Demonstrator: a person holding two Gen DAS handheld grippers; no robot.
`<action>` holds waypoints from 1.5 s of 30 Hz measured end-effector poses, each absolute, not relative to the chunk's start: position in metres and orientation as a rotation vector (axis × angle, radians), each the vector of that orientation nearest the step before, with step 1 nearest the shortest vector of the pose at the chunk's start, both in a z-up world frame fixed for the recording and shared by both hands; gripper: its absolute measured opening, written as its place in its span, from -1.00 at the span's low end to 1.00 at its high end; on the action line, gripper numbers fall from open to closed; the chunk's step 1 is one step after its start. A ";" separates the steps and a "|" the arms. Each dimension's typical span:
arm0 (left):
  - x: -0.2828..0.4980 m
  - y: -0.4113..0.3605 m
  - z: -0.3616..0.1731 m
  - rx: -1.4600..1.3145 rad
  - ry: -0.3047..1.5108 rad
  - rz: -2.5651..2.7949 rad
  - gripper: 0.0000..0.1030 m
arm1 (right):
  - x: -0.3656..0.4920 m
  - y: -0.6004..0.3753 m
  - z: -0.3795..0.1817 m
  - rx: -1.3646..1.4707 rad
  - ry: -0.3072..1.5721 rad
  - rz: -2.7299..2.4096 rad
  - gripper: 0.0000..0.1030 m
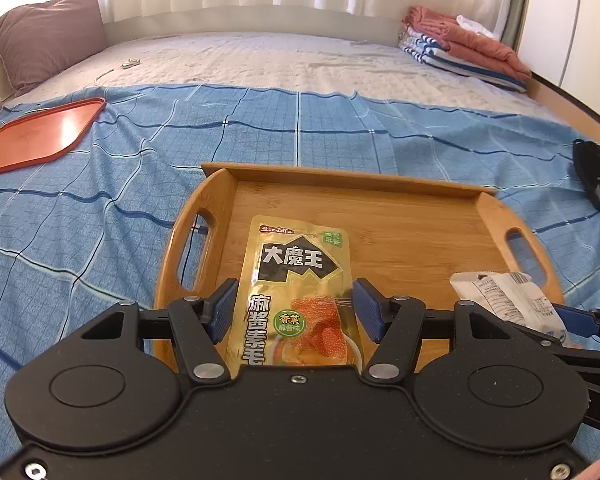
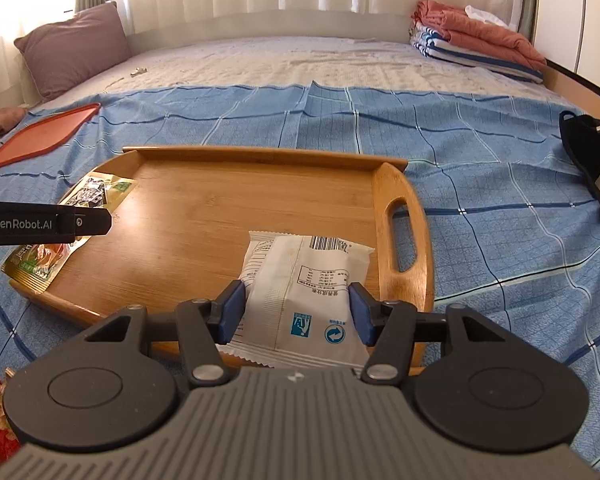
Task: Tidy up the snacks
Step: 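Carry the yellow pouch with the left gripper while the right gripper carries the white packet to the tray, then lower both packets into the wooden tray and open both grippers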
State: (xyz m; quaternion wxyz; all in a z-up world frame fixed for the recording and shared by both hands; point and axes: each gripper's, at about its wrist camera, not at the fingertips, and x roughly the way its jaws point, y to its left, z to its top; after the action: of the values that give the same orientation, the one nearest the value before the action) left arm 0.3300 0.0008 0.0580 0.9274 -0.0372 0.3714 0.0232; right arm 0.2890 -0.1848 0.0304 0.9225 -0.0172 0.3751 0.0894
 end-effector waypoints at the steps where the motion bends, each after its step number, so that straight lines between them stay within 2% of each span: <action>1: 0.333 0.000 0.056 -0.074 0.763 0.049 0.16 | 0.292 -0.185 0.029 -0.033 0.777 0.180 0.14; 15: 0.359 -0.002 0.021 -0.069 0.831 0.076 0.17 | 0.312 -0.178 0.024 -0.057 0.791 0.160 0.12; 16: 0.359 -0.003 0.020 -0.062 0.832 0.076 0.18 | 0.312 -0.178 0.025 -0.056 0.789 0.160 0.15; 17: 0.359 -0.003 0.020 -0.058 0.832 0.078 0.19 | 0.311 -0.178 0.026 -0.054 0.783 0.162 0.35; 18: 0.359 -0.003 0.020 -0.054 0.828 0.079 0.30 | 0.310 -0.179 0.027 -0.051 0.777 0.168 0.38; 19: 0.358 -0.003 0.021 -0.049 0.823 0.080 0.50 | 0.308 -0.180 0.029 -0.043 0.773 0.175 0.45; 21: 0.356 -0.002 0.024 -0.039 0.810 0.084 0.64 | 0.305 -0.183 0.032 -0.030 0.765 0.184 0.53; 34: 0.303 0.011 0.064 -0.031 0.739 0.047 0.90 | 0.270 -0.203 0.058 0.015 0.721 0.205 0.72; 45: 0.217 0.027 0.090 -0.040 0.679 0.006 0.94 | 0.205 -0.200 0.078 -0.020 0.664 0.279 0.81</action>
State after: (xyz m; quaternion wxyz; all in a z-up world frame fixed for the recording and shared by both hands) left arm 0.2172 0.0265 0.0902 0.9427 -0.0196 0.3330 0.0028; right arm 0.2049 -0.1995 0.0777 0.9358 -0.0099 0.3248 0.1366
